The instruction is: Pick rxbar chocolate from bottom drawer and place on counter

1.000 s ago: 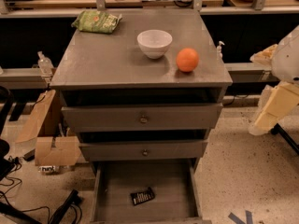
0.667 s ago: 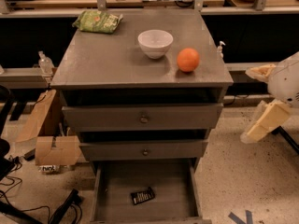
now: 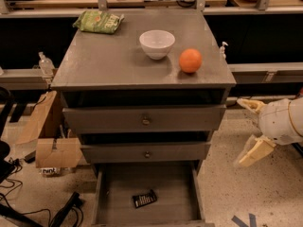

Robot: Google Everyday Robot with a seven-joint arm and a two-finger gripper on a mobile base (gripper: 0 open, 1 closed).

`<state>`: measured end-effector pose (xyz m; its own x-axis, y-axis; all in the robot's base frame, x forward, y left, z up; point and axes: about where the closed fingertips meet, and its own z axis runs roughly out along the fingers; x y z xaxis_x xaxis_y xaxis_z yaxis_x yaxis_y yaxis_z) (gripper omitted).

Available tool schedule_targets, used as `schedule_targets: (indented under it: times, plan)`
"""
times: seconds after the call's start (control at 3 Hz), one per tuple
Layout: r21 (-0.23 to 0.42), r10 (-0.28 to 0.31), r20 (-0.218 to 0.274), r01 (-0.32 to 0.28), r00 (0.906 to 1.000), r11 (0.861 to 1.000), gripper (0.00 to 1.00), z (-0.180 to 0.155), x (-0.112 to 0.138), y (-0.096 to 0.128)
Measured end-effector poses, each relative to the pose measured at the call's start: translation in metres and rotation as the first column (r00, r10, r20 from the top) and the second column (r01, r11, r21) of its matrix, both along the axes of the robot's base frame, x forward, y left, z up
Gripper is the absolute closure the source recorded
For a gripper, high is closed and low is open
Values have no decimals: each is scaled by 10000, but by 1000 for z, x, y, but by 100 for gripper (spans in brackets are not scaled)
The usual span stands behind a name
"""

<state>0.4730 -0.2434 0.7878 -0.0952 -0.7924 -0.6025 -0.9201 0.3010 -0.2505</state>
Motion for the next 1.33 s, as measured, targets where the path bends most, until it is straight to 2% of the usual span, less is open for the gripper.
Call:
schedule_targets:
  times: [0.33, 0.67, 1.0, 1.33]
  plan:
    - [-48, 28, -73, -29, 10000, 10000, 0, -5, 0, 1]
    - [-98, 140, -331, -143, 9994, 9998, 0, -25, 1, 12]
    - [323, 386, -587, -368, 9975, 9988, 0, -80, -1, 26]
    - [1023, 454, -648, -386, 9969, 9940, 0, -140, -1, 32]
